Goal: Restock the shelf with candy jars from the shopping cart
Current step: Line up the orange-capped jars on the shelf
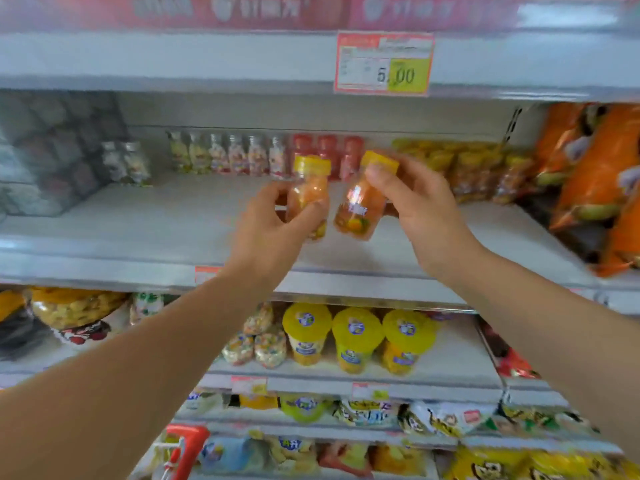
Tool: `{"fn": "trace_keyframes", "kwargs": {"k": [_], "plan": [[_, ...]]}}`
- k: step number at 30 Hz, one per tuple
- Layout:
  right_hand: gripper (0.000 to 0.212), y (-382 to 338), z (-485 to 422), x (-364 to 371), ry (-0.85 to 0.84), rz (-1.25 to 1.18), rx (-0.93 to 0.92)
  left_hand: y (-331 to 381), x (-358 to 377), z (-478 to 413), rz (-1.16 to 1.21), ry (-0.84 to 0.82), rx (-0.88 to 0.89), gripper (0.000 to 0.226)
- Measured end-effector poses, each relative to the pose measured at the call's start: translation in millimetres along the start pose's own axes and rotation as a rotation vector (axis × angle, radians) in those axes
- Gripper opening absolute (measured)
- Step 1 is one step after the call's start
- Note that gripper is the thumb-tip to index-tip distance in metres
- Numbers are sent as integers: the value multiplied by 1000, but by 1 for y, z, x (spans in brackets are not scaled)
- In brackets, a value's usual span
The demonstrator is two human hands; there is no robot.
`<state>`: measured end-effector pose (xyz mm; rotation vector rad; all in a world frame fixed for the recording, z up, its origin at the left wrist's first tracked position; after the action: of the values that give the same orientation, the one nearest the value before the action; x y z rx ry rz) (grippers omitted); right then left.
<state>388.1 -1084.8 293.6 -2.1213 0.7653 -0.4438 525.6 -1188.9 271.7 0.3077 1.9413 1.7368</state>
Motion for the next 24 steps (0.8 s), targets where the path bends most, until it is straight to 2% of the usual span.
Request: {"fn": "trace_keyframes", "kwargs": {"k": [4, 8, 12, 18, 21, 24], "plan": [[34, 25, -10, -56, 24, 150, 9, 3, 53, -29, -102, -35, -72, 40], [35, 42, -18, -97, -11, 223, 35, 6, 91, -49, -170, -77, -58, 36], [37, 50, -21, -123, -68, 293, 19, 7, 121, -59, -185, -175, -55, 31], [39, 58, -24, -148, -81, 412, 2, 6, 150, -66, -261, -214, 5, 30], [49, 62, -25, -152, -50, 417, 24, 7, 157, -69, -285, -237, 20, 35], [68, 65, -25, -156, -111, 508, 69, 9, 158, -70, -292, -291, 0, 57]]}}
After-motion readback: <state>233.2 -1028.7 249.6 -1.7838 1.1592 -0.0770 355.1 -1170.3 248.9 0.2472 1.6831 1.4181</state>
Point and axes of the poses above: each hand's wrist, its own z-axis away from the middle knuckle, its own x-axis out of the palm, y = z × x, the point moved 1 cm from there along -z, towards the middle knuckle, and after that the axes turned 15 degrees about -x, right-handed, at the moved point
